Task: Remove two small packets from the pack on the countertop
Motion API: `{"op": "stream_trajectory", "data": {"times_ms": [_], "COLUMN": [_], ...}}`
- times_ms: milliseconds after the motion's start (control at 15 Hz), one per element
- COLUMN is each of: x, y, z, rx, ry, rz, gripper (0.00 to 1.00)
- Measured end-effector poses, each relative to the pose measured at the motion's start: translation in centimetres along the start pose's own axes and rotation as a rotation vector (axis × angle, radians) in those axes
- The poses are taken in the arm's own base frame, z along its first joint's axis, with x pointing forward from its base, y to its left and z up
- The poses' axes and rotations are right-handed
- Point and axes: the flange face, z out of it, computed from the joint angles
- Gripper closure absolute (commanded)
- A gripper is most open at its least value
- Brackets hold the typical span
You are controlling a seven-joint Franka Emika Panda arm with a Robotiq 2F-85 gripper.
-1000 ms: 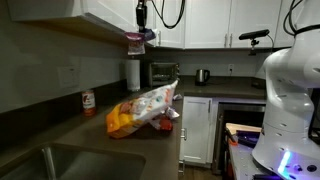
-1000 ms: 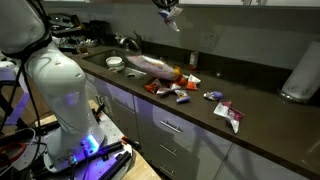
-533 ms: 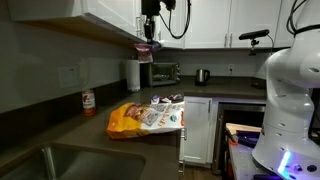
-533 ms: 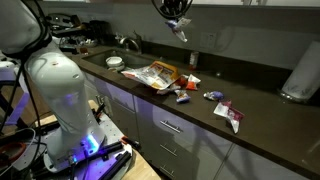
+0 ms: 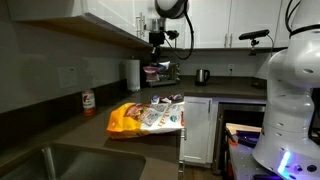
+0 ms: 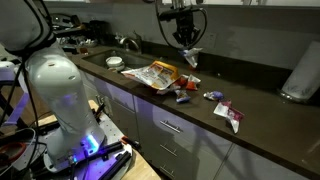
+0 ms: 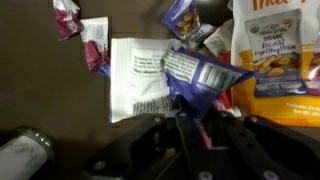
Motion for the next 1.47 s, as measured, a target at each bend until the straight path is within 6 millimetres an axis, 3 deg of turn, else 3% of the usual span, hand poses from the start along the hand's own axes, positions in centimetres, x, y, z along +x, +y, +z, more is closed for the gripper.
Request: {"op": "stream_trajectory", "data": {"times_ms": [267,667,1467], "x": [-0.7,1.2,3.9], "y": [1.5,0.8,2.6], "z": [4.2,8.8,12.8], "rx": [0.01,-0.026,-0.303], "ry": [-0.082,-0.125,-0.221], "rz": [0.086,0.325,0.743], "gripper": [0.91,0.91,0.91]}}
